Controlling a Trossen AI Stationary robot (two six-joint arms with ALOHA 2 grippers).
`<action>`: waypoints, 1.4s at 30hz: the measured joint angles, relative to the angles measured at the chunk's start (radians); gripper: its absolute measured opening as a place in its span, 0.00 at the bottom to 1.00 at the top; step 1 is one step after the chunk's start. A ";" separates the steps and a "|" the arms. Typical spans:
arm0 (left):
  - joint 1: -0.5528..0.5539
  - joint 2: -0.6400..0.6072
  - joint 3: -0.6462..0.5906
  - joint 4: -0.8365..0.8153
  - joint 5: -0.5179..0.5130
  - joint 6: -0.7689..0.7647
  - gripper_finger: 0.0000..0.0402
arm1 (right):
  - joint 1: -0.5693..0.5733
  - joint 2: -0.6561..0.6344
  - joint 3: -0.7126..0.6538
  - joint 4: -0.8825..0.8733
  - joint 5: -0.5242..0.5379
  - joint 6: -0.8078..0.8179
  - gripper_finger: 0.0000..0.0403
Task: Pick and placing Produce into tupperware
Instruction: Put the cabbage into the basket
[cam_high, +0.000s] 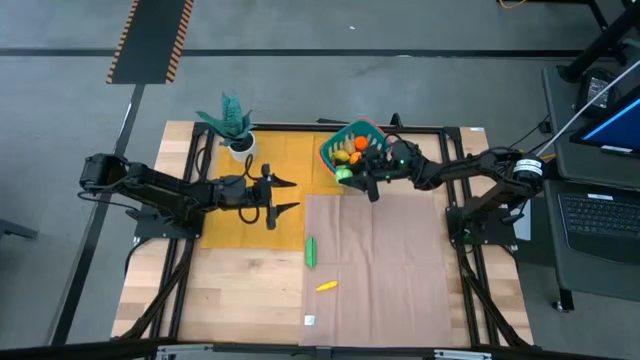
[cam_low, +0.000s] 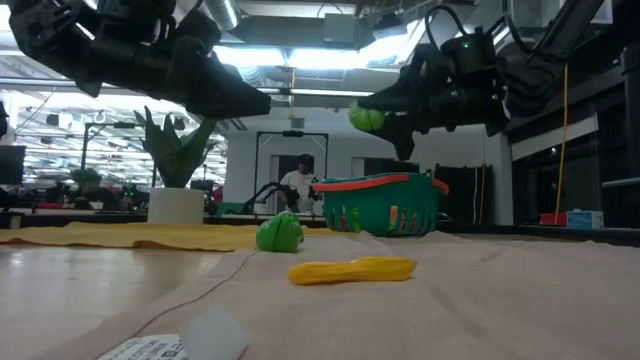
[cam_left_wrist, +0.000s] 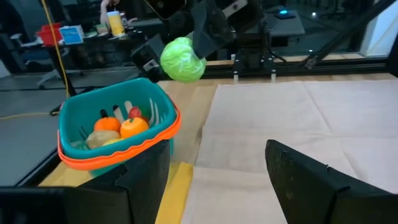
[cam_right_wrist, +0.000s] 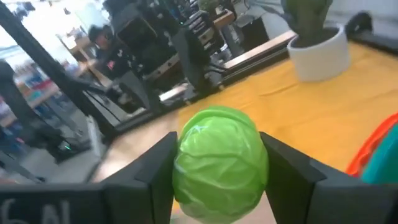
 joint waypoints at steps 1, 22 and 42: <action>0.002 0.000 0.000 0.000 0.000 -0.008 0.64 | -0.008 0.000 0.000 -0.002 0.004 -0.029 0.48; 0.034 0.000 0.000 0.018 0.001 -0.069 0.64 | -0.049 -0.005 0.000 -0.113 0.403 -0.454 0.48; 0.142 0.002 0.000 0.017 0.149 -0.042 0.64 | 0.028 -0.005 0.010 -0.141 0.740 -0.478 0.48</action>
